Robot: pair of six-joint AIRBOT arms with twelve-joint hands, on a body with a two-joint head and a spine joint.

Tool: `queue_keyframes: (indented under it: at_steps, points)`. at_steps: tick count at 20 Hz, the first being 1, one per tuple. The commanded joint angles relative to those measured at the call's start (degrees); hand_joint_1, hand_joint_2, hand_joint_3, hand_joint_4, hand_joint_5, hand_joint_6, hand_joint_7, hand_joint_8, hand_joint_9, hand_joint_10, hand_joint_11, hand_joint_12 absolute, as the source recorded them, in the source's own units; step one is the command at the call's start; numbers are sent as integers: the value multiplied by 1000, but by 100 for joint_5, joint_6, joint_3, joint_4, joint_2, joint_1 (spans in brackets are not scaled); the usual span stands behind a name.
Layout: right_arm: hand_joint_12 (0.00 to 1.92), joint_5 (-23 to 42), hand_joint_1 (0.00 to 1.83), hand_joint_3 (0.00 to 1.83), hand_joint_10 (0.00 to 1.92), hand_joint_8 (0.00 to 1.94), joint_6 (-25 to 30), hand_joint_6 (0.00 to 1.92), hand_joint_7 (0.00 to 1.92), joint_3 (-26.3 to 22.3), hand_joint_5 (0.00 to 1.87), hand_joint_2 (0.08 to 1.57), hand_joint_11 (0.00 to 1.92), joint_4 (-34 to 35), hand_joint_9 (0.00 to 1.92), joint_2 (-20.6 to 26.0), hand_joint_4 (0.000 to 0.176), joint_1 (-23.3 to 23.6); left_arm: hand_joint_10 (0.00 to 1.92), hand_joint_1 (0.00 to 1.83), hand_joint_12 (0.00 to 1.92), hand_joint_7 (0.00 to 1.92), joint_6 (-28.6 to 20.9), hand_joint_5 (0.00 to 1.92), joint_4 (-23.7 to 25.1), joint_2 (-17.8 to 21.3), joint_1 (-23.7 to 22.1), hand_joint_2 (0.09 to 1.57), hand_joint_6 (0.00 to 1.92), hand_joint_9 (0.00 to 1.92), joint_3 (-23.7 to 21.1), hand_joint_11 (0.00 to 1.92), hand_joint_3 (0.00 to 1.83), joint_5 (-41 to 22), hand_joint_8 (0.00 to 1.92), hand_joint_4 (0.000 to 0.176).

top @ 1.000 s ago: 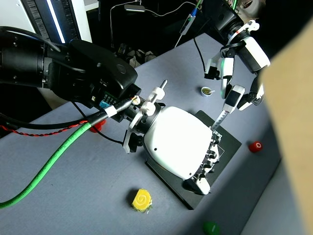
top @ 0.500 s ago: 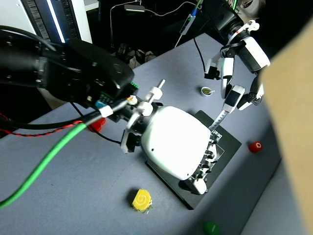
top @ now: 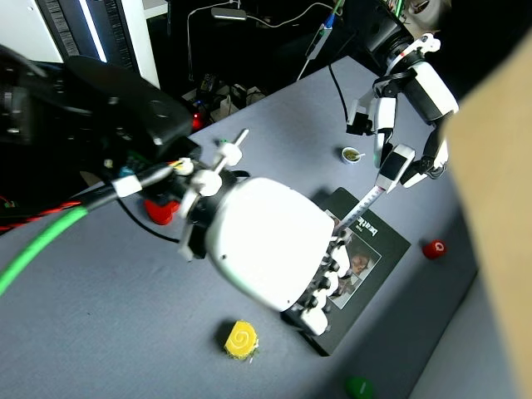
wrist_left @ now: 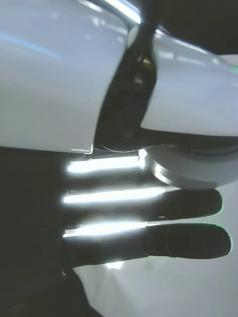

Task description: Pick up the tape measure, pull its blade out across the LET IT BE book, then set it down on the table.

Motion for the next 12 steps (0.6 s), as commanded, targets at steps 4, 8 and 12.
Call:
queue_keyframes:
  at_steps: [4, 8, 12]
  points:
    - [1302, 396, 1192, 1, 624, 1051, -51, 1222, 970, -83, 803, 1168, 727, -356, 969, 229, 0, 16, 1232, 1388, 1137, 1106, 2, 1090, 71, 45, -59, 1075, 621, 905, 44, 803, 0, -760, 833, 0]
    - [1302, 462, 1192, 0, 624, 1050, -30, 1224, 970, -158, 803, 1168, 727, -357, 968, 363, 0, -3, 1228, 1388, 1140, 1118, 23, 1081, 74, 56, -60, 1075, 628, 905, 47, 806, 0, -760, 822, 0]
    - [1301, 476, 1190, 1, 627, 1057, 10, 1228, 963, -244, 802, 1170, 719, -358, 961, 540, 0, -46, 1223, 1389, 1142, 1129, 38, 1065, 95, 50, -60, 1073, 648, 918, 47, 808, 0, -760, 792, 0]
